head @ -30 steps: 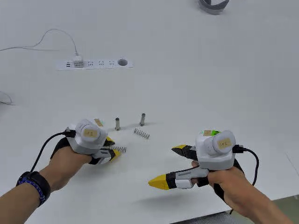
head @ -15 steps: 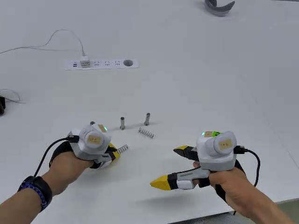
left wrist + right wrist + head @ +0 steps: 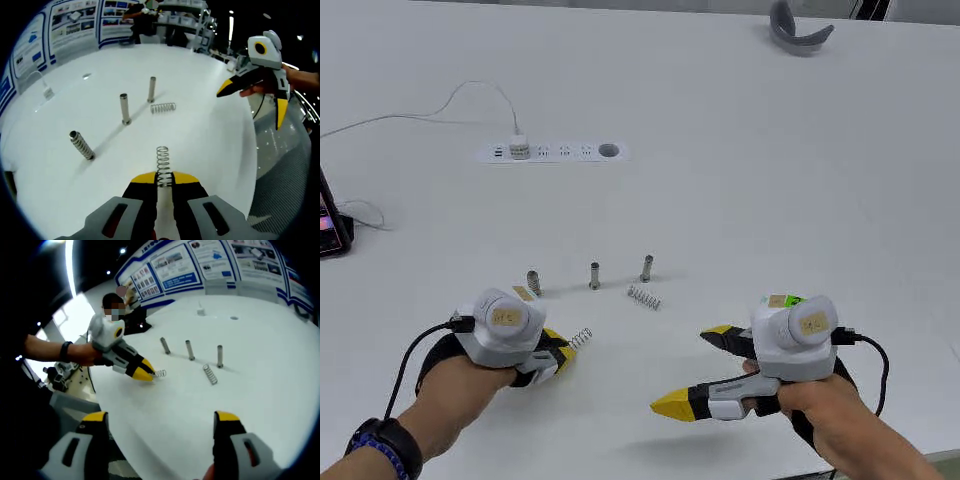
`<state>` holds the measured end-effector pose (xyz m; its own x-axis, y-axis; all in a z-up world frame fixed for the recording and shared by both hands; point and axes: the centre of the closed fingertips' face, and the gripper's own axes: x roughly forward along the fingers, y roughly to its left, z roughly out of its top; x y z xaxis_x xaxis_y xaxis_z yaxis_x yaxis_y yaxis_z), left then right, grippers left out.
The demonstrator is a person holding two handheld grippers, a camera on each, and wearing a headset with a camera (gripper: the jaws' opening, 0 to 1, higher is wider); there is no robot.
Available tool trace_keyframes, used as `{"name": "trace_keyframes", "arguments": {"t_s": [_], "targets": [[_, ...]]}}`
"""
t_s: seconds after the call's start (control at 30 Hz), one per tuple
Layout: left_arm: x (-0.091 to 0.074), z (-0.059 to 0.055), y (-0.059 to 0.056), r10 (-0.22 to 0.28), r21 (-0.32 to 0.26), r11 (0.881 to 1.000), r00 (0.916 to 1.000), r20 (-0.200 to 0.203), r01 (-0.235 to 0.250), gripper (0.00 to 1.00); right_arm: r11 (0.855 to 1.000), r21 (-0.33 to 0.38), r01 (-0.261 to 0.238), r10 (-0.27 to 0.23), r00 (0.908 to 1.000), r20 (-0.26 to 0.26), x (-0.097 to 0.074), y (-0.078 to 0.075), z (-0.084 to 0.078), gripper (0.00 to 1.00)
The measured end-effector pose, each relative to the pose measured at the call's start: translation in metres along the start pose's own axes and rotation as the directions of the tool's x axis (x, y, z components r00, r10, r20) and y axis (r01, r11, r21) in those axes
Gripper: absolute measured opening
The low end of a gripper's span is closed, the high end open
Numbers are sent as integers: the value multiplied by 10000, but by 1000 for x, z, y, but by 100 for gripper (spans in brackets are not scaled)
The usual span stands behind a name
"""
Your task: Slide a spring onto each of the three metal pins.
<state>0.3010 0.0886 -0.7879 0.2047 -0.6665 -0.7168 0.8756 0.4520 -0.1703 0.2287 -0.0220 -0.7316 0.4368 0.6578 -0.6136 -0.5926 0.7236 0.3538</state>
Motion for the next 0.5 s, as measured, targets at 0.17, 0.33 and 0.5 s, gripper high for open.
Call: {"name": "trace_keyframes", "arguments": {"t_s": [0.17,0.33,0.5], "targets": [[-10,1,-2,147,-210,9997,9998,168,-144,10,10000,-23,-42,42,10000,62,1,2,4,88],[-18,-1,-3,228,-245,9995,9994,252,-221,10,9999,-58,-117,117,9999,105,3,5,7,87],[-26,-1,-3,359,-312,9989,9987,371,-347,10,9997,-112,-214,215,9997,73,5,9,9,87]]}}
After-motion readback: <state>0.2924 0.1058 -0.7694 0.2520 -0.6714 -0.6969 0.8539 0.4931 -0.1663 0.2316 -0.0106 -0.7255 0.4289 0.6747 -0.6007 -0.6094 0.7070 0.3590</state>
